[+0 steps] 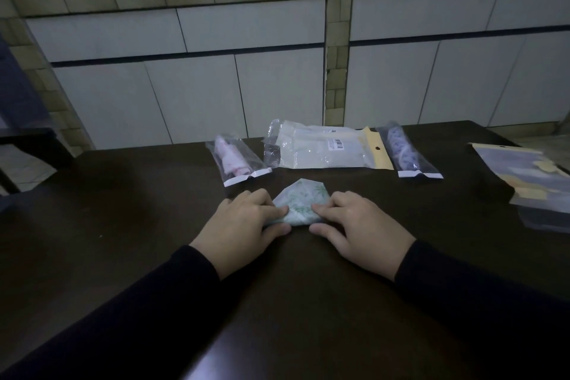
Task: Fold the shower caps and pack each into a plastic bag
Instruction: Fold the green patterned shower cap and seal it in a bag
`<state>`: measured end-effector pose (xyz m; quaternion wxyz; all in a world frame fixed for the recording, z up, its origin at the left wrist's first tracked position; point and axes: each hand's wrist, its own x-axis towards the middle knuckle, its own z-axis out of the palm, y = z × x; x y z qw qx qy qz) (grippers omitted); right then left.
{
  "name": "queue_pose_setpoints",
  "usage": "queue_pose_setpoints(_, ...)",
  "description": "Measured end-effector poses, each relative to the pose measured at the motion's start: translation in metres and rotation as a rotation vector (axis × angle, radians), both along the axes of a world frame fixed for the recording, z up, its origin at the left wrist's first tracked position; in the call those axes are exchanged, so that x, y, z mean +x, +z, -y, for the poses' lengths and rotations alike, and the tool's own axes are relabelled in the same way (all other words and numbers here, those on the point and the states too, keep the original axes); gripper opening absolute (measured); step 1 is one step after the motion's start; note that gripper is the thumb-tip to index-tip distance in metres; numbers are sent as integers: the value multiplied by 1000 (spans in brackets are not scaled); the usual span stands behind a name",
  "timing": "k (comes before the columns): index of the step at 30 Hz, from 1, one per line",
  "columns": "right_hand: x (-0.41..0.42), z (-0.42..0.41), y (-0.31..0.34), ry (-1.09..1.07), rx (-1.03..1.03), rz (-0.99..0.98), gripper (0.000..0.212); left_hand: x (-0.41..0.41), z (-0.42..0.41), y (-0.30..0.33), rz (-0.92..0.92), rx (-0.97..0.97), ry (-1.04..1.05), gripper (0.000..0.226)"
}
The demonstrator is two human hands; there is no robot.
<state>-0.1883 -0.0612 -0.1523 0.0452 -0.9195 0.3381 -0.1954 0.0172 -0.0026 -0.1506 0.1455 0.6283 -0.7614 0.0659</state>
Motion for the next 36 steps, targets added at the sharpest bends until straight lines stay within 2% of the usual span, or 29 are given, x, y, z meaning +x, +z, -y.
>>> queue_pose_setpoints(4, 2, 2, 0, -29, 15, -30, 43, -2, -2, 3, 78, -27, -2, 35)
queue_pose_setpoints(7, 3, 3, 2, -26, 32, -9, 40, -2, -1, -3, 182, -109, -31, 40)
queue_pose_setpoints(11, 0, 1, 6, -11, 25, 21, 37, 0, -3, -4, 107, -119, -62, 39)
queue_pose_setpoints(16, 0, -4, 14, -6, 93, -31, 44, 3, -10, 5, 39, -60, -71, 32)
queue_pose_setpoints(20, 3, -5, 16, -43, 175, 21, 25, 5, -7, 5, 20, -62, -25, 49)
queue_pose_setpoints(23, 4, -5, 22, -73, 218, 18, 30, 5, -3, 4, 48, -47, 16, 56)
queue_pose_setpoints(27, 7, -4, 23, -127, 183, -9, 35, 7, 2, 4, 91, 91, 114, 24)
queue_pose_setpoints(31, 14, -7, 16, -194, 54, -38, 37, 6, 3, 6, 56, 143, 144, 26)
queue_pose_setpoints(36, 12, -6, 10, -201, -34, -20, 38, 6, -6, 4, -35, -71, 103, 26)
